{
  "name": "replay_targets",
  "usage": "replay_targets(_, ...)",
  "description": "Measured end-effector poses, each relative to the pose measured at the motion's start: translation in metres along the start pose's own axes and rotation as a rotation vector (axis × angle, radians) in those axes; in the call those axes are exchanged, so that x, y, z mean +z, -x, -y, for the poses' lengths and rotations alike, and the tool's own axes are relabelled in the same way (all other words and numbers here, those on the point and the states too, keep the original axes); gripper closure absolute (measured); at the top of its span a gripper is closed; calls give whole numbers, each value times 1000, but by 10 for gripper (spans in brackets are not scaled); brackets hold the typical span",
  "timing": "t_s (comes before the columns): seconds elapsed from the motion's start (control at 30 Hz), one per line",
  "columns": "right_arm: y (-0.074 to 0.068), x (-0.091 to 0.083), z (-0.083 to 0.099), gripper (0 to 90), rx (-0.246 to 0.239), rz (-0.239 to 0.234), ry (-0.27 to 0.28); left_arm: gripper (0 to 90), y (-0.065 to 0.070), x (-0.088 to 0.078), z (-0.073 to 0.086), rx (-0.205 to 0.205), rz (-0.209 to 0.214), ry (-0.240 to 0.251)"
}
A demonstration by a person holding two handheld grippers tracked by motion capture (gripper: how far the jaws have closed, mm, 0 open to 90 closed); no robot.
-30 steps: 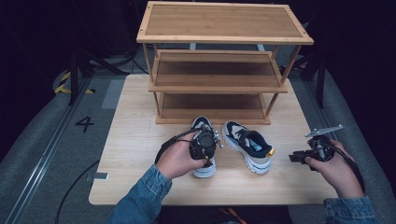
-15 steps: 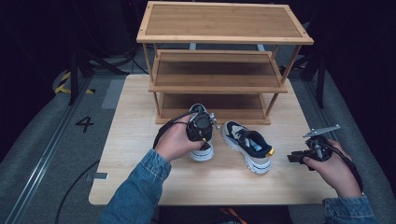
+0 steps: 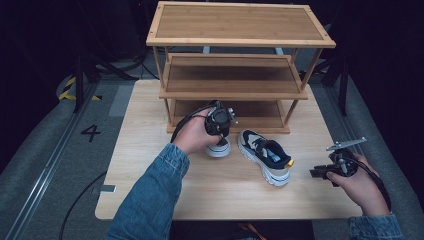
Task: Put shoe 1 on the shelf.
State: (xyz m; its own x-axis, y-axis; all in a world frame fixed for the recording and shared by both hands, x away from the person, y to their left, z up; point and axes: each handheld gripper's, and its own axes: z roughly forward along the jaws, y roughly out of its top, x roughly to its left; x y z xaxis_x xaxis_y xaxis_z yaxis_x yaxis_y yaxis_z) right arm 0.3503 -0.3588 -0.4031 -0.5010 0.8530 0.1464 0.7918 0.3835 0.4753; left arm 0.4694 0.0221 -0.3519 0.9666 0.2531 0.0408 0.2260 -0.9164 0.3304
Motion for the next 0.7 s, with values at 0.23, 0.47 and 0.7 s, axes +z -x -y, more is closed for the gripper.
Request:
replay_targets(0.23, 0, 0, 3, 710, 4, 4, -1, 628, -12, 13, -6, 19, -15, -30)
replay_targets(0.47, 0, 0, 2, 711, 1, 1, -3, 616, -26, 27, -6, 71, -52, -31)
replay_targets(0.7, -1, 1, 3, 715, 0, 1, -7, 602, -31, 32, -1, 29, -35, -47)
